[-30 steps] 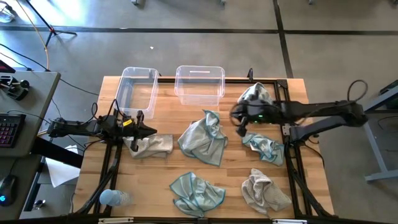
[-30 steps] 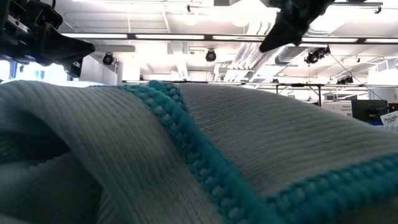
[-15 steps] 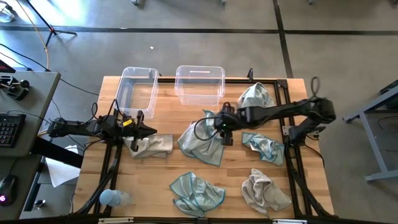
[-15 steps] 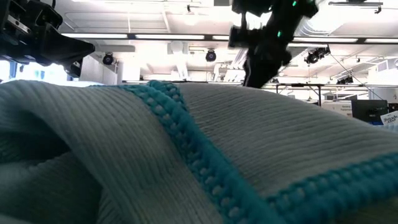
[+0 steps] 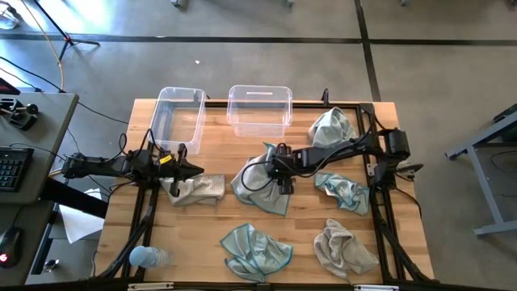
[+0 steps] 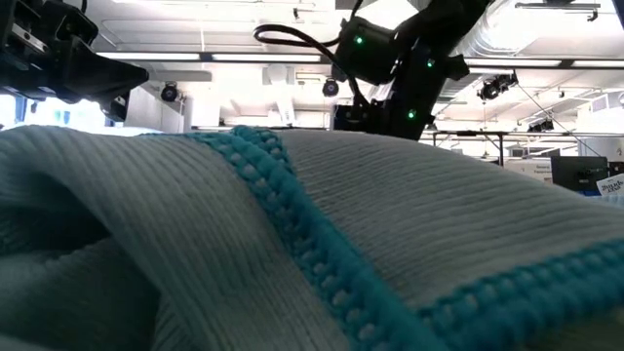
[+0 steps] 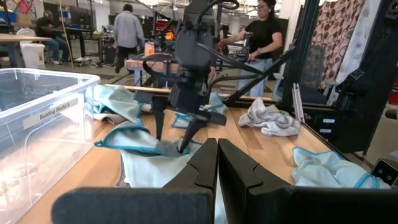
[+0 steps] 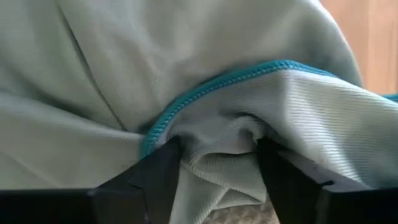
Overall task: Sort microfiber towel by color & place in baskets
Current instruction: Put the center left blue microfiber cloth into the right transparent bin
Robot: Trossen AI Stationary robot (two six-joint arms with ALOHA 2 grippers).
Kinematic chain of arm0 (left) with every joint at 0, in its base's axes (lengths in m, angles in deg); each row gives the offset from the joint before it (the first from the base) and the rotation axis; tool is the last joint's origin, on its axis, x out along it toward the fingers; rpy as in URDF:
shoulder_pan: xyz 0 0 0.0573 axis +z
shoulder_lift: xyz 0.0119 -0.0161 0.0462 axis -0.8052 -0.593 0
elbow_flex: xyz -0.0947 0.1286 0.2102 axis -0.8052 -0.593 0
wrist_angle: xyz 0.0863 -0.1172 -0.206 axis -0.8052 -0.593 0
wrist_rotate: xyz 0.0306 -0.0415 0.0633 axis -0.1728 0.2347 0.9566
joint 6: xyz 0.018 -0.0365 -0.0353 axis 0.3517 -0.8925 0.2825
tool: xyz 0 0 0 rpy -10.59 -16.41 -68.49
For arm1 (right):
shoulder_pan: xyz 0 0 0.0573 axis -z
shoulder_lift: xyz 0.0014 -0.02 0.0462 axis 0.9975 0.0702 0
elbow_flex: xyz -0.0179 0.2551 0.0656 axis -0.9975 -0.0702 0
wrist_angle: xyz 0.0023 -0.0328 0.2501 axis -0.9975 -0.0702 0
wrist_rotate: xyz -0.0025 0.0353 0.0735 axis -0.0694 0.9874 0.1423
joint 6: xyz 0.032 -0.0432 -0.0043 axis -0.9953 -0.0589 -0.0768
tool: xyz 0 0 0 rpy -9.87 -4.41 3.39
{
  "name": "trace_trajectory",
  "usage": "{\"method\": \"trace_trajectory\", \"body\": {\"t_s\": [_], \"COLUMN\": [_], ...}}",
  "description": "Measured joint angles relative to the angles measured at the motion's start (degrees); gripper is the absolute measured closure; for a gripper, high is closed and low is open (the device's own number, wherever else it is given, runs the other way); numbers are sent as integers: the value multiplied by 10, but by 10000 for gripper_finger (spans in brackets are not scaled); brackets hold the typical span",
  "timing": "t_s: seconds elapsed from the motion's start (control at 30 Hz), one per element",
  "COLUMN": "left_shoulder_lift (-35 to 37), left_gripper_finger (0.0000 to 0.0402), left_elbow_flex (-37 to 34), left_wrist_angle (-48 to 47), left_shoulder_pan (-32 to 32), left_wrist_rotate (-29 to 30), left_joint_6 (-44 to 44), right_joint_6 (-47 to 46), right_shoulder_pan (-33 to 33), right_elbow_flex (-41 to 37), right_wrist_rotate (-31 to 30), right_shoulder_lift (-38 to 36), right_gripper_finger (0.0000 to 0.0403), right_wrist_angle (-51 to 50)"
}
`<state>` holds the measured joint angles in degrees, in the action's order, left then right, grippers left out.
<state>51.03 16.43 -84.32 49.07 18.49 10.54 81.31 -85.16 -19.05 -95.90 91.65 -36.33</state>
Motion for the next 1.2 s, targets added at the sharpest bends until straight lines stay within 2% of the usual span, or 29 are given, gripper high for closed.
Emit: {"method": "trace_trajectory", "body": {"t_s": [0.1, 0.23, 0.3, 0.47, 0.67, 0.97, 1.2], "left_shoulder_lift": [0, 0, 0, 0, 0, 0, 0], "left_gripper_finger": [401, 401, 401, 401, 401, 401, 402], "left_elbow_flex": [0, 0, 0, 0, 0, 0, 0], "left_wrist_angle": [0, 0, 0, 0, 0, 0, 0], "left_shoulder_pan": [0, 0, 0, 0, 0, 0, 0], "left_wrist_rotate": [0, 0, 0, 0, 0, 0, 0], "left_joint_6": [0, 0, 0, 0, 0, 0, 0], "right_joint_6": [-1, -3, -9, -41, -68, -129, -156], "right_shoulder_pan": [0, -2, -3, -5, -10, -21, -21], "right_elbow_flex": [0, 0, 0, 0, 0, 0, 0], "right_wrist_rotate": [2, 0, 0, 0, 0, -14, -59], "right_shoulder_lift": [-2, -14, -22, -39, -84, -199, -282], "right_gripper_finger": [258, 364, 391, 373, 396, 398, 400], "right_wrist_angle": [-1, 0, 2, 3, -14, -15, 30]}}
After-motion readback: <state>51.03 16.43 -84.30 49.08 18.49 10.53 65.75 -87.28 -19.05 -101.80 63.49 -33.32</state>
